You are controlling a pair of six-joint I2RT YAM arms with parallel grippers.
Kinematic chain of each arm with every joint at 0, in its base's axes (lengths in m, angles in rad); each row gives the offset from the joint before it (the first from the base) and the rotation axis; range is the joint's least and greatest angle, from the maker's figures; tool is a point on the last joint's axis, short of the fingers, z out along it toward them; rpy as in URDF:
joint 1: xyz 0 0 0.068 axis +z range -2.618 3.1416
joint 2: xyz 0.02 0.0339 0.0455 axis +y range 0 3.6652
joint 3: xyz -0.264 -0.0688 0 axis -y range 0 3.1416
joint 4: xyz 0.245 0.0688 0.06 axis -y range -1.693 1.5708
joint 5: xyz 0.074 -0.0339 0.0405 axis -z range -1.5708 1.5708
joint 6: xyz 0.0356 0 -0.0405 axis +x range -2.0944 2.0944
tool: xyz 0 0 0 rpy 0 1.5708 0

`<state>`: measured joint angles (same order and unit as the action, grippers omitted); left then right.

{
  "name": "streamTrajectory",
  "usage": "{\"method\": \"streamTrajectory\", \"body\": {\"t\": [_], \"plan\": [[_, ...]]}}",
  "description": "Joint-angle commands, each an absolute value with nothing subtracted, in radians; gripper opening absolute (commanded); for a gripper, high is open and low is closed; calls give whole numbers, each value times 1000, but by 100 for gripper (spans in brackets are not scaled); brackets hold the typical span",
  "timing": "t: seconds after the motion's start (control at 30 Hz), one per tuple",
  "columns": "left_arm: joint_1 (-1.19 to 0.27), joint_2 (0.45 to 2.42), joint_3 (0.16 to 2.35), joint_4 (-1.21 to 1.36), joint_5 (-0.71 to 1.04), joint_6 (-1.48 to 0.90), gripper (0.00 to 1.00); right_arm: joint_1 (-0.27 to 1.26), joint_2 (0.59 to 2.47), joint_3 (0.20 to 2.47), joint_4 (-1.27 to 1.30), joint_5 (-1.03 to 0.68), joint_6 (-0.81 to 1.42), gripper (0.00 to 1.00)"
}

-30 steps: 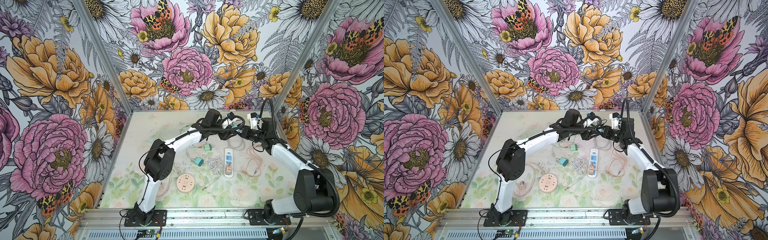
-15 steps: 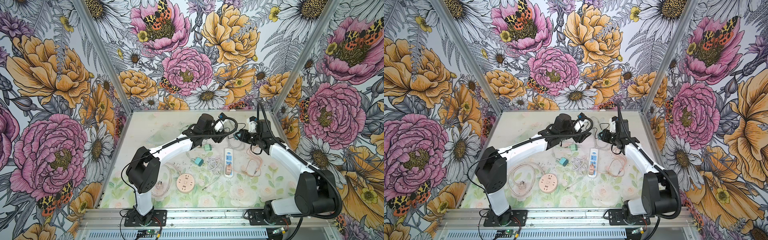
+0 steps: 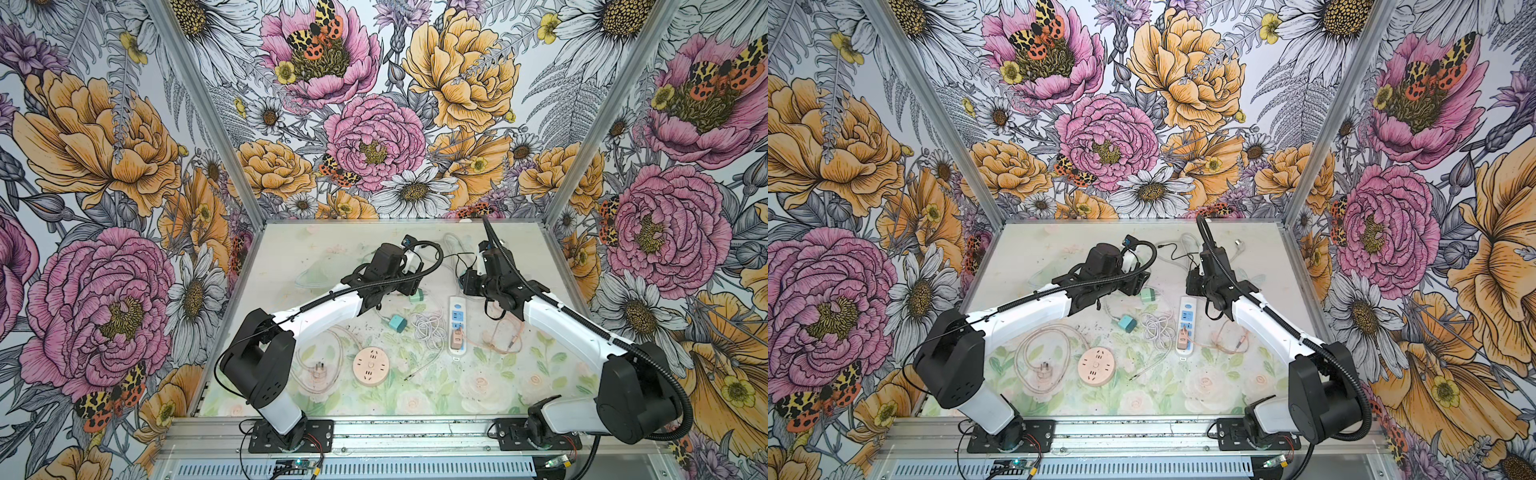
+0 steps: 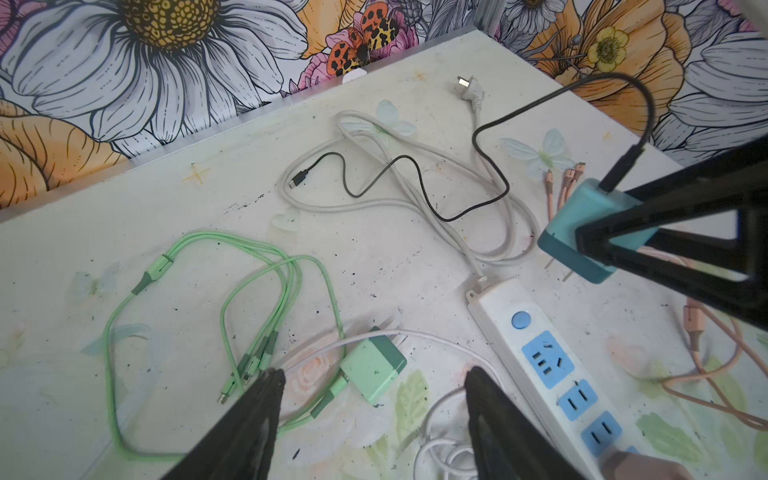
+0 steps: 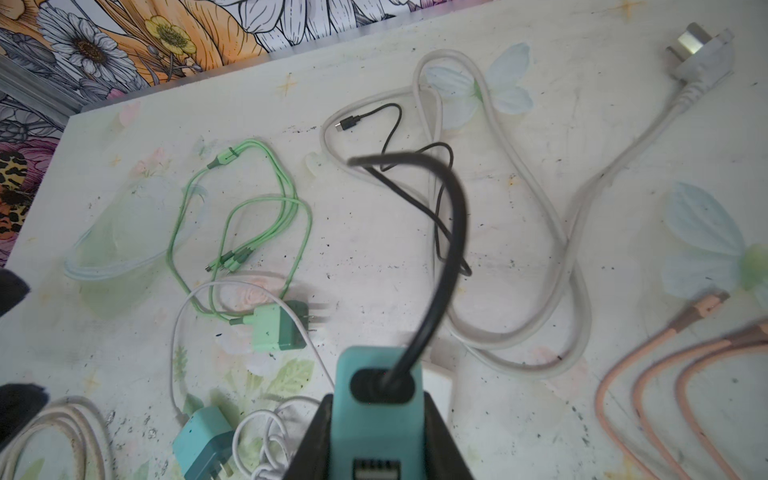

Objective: Insert the plug
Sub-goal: 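Carry the teal charger toward the white power strip while the left gripper draws back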

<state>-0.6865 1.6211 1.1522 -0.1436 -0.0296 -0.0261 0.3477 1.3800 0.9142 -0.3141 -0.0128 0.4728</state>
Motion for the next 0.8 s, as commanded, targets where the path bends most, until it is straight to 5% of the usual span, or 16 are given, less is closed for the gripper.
{"method": "streamTrajectory", "body": {"t": [0.0, 0.77], "plan": [[-664, 1579, 1119, -115, -43, -66, 71, 365, 1327, 856, -253, 83, 475, 0], [-500, 1515, 935, 132, 142, -258, 70, 481, 1334, 668, -42, 134, 602, 0]]}}
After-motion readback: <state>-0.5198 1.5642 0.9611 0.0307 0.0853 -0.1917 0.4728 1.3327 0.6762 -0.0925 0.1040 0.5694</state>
